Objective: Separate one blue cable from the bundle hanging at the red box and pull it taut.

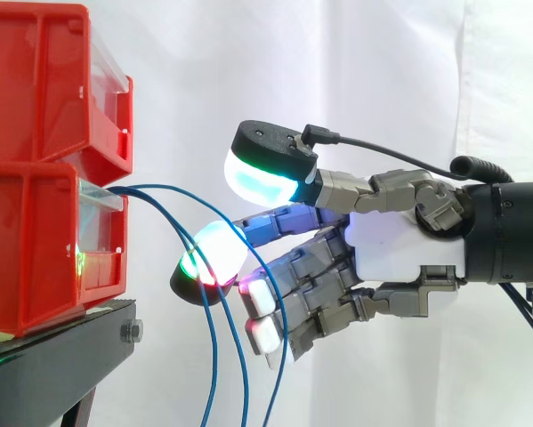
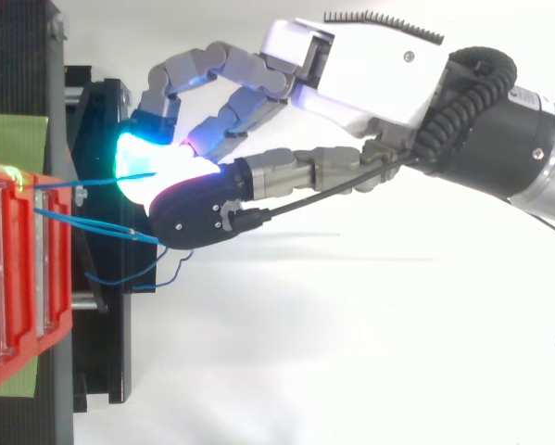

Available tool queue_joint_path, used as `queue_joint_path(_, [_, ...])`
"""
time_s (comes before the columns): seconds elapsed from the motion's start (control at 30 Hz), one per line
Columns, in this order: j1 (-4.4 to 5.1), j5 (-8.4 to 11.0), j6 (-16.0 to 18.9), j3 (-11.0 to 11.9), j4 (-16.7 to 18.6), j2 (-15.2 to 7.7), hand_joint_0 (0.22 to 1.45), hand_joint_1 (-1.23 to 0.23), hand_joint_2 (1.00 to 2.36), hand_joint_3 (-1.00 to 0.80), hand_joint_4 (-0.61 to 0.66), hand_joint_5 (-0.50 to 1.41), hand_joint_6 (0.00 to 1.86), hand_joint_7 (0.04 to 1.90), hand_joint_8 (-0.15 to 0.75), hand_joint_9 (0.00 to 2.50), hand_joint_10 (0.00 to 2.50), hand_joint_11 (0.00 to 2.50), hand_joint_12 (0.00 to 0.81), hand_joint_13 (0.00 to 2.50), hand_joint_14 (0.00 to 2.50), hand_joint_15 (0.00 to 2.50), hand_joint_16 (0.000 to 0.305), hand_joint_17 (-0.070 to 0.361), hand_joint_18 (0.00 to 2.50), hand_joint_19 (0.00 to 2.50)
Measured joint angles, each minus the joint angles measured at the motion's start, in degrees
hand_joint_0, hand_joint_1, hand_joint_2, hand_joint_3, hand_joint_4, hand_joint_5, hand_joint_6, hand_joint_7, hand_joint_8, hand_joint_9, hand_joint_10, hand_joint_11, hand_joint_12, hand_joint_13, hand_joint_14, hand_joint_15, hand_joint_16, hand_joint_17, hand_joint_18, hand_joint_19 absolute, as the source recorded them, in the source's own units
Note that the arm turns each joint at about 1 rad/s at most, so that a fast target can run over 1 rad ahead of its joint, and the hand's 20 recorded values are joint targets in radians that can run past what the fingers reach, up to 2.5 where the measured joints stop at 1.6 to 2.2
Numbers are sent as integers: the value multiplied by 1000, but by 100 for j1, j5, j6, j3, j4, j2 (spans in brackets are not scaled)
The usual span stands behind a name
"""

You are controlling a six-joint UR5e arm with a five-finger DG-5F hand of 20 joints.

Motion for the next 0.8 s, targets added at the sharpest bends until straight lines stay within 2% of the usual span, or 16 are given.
queue_joint_path(0.2, [18, 3, -5, 2, -1, 5, 593, -575, 1000, -500, 127, -202, 719, 971, 284, 1038, 22, 1125, 331, 1078, 27, 858, 47, 106, 733, 669])
queue_joint_path(0.33, [24, 4, -6, 3, 12, 4, 634, -577, 1004, -464, 112, -219, 806, 882, 270, 1099, 17, 1262, 328, 1122, 28, 941, 47, 105, 741, 670])
queue_joint_path(0.47, [33, 4, -6, 2, 10, 3, 641, -574, 1009, -417, 102, -224, 832, 877, 252, 1149, 10, 1424, 324, 1175, 27, 1063, 47, 105, 749, 671])
queue_joint_path(0.8, [46, 1, -4, 1, 20, 1, 648, -607, 1014, -360, 92, -229, 851, 898, 247, 1152, 7, 1492, 322, 1183, 27, 1098, 47, 105, 750, 678])
